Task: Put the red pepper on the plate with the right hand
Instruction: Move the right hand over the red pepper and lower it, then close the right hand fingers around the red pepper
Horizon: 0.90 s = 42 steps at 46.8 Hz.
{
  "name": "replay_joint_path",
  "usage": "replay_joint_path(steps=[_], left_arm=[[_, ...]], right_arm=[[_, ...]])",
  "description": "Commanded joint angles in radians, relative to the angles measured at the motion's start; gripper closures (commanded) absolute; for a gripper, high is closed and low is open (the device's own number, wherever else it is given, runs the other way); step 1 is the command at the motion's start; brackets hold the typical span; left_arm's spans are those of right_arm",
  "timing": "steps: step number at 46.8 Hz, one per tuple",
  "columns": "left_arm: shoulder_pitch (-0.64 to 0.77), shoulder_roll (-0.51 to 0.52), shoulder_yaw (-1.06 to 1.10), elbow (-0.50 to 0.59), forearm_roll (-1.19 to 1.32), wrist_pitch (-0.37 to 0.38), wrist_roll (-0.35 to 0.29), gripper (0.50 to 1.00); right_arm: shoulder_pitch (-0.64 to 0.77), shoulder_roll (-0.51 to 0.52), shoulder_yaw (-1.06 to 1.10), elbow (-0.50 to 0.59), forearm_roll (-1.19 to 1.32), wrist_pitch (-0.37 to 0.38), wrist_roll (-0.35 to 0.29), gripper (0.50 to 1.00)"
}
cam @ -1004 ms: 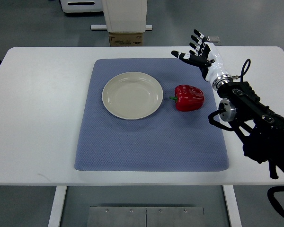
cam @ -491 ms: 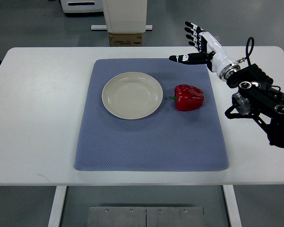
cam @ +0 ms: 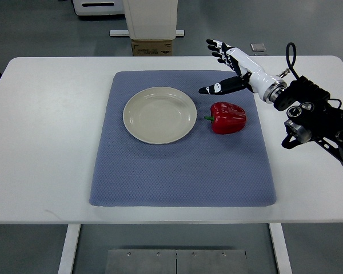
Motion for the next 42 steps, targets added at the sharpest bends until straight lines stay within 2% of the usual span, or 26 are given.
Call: replay_joint_path(steps=[1,21,42], left_arm=[[0.0,0.0,0.0,0.0,0.0,0.0,-0.001,0.5],[0.0,0.0,0.0,0.0,0.0,0.0,0.001,0.5],[0.0,0.0,0.0,0.0,0.0,0.0,0.001,0.5]], right_arm=[[0.027,-0.002,-0.054,0.0,-0.004,0.0,0.0,0.502],[0.081,-0.014,-0.24,0.0,-0.087,0.0,0.023,0.505],[0.102,-0.039,-0.338,-0.003,-0.102,-0.001,0.04,0.511]])
